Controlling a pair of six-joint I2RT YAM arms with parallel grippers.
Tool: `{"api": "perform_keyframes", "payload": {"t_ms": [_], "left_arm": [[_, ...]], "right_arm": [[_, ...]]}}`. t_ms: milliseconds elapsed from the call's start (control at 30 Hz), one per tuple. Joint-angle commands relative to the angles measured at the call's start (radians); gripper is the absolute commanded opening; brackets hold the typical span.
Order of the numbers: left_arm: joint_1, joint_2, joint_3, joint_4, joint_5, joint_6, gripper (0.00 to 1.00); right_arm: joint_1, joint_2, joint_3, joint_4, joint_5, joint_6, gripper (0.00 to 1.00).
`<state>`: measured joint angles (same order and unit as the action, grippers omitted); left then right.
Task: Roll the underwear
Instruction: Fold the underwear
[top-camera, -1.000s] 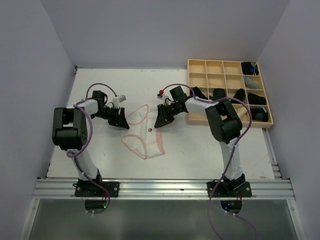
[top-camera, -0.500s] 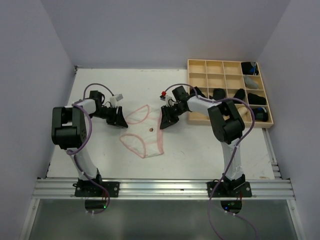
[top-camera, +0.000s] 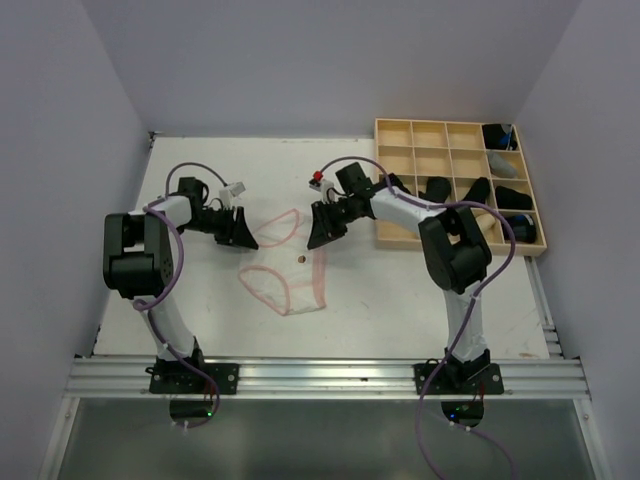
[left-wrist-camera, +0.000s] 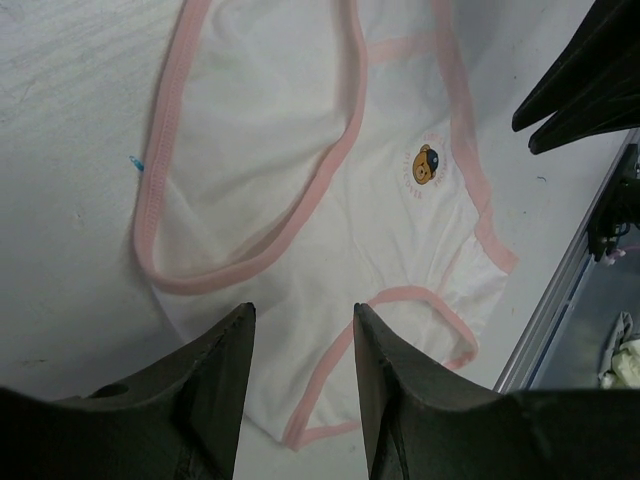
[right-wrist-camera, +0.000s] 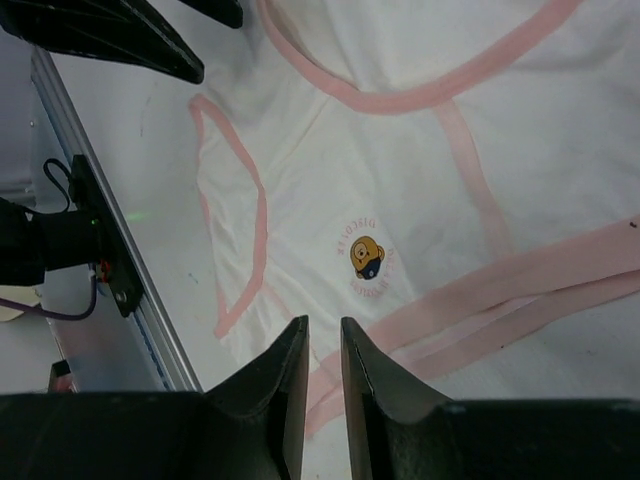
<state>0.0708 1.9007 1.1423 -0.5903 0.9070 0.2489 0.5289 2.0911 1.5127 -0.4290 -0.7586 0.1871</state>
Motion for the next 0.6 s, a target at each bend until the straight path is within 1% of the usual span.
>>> {"api": "perform_keyframes", "payload": {"t_ms": [0,100,167,300,367,433,467,500,567], "left_arm": [[0.004,-0.015,0.016,0.018,-0.037,-0.016,0.47],[0.009,-0.006,-0.007,0.017,-0.098,-0.011,0.47],[0.018,-0.003,-0.021,0.027,-0.149,-0.013,0.47],[0.024,0.003,-0.015,0.040,-0.149,-0.013,0.47],[0.024,0.005,-0.001,0.032,-0.123,-0.001,0.47],[0.023,0.000,0.043,0.012,-0.048,0.050,0.48],[0.023,-0.006,0.063,-0.021,0.042,0.071,0.48],[0.023,-0.012,0.115,-0.040,0.088,0.094,0.48],[0.020,-0.021,0.167,-0.022,0.136,0.098,0.48]], "right_arm": [[0.005,0.047,0.026,0.016,-0.007,0.019,0.23],[0.002,0.078,0.020,-0.036,0.030,-0.035,0.22],[0.000,0.086,0.001,-0.066,0.082,-0.086,0.21],[-0.006,0.113,0.017,-0.117,0.111,-0.158,0.21],[-0.007,0.103,0.041,-0.139,0.093,-0.179,0.22],[-0.009,0.058,0.079,-0.152,0.018,-0.211,0.25],[-0.015,0.040,0.093,-0.154,-0.019,-0.222,0.29],[-0.018,0.018,0.107,-0.152,-0.075,-0.225,0.31],[-0.033,-0.025,0.161,-0.149,-0.109,-0.221,0.38]]}}
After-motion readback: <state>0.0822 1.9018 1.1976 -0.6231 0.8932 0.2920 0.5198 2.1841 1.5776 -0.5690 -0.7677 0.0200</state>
